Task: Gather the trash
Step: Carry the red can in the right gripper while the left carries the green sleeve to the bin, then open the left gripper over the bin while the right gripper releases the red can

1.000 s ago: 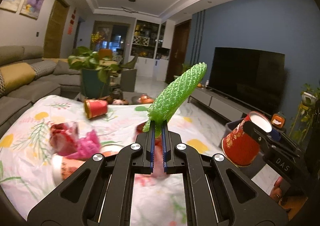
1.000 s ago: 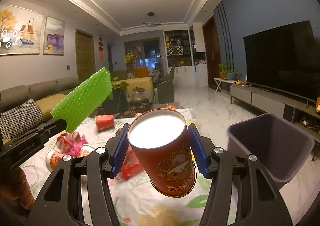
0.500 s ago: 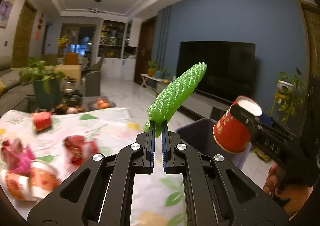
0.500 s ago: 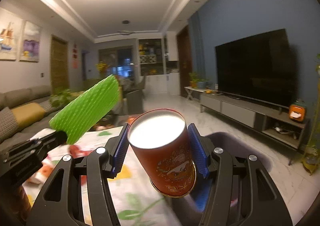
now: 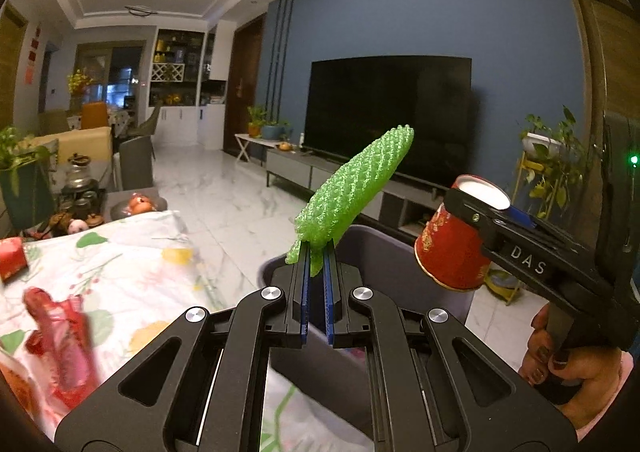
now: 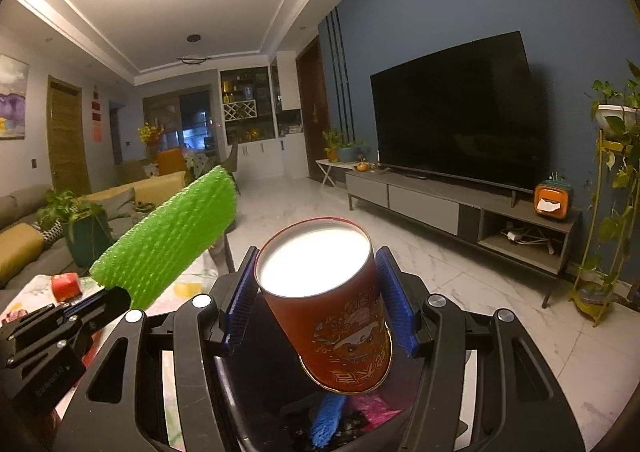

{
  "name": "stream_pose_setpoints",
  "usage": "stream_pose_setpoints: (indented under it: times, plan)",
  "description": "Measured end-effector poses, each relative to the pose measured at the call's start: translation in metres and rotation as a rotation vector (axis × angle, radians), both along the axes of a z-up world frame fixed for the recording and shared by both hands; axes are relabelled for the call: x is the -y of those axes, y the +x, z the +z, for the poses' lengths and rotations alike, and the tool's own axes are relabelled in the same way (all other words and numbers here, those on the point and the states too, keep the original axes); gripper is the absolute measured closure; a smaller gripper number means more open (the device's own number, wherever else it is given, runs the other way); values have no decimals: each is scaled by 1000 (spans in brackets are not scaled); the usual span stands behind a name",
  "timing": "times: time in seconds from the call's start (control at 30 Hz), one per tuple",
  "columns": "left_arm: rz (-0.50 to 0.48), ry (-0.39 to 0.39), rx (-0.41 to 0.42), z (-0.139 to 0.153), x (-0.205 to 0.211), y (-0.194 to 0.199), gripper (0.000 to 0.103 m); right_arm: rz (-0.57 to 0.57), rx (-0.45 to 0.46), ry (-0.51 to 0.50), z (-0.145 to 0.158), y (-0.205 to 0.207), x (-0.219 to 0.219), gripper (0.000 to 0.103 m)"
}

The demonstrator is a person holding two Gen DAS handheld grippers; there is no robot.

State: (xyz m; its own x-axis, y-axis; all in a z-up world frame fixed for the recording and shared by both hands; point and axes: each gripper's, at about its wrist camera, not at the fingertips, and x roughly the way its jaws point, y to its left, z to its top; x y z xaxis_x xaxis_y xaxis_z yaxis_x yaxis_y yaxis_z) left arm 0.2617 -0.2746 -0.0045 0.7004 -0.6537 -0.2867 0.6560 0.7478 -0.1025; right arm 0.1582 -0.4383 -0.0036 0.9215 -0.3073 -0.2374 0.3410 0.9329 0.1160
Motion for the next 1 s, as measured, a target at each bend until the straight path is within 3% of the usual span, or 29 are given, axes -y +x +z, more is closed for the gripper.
stream_pose_setpoints:
  times: [0.37, 0.83, 0.9, 0.97, 1.0]
  plan:
    - [-25, 27, -26, -15, 37, 15, 98, -17, -16, -10, -3, 14, 11, 46]
    - [-15, 49, -58, -28, 54, 39, 95, -10, -28, -13, -5, 39, 21, 46]
    - [-4, 46, -68, -30, 52, 42, 86, -6, -33, -7, -6, 44, 23, 45]
    - [18, 37, -68, -31, 47, 45, 58, -4, -40, -2, -7, 47, 24, 45]
    - [32, 24, -66, -30, 43, 46, 51, -2, -44, -1, -7, 49, 24, 45]
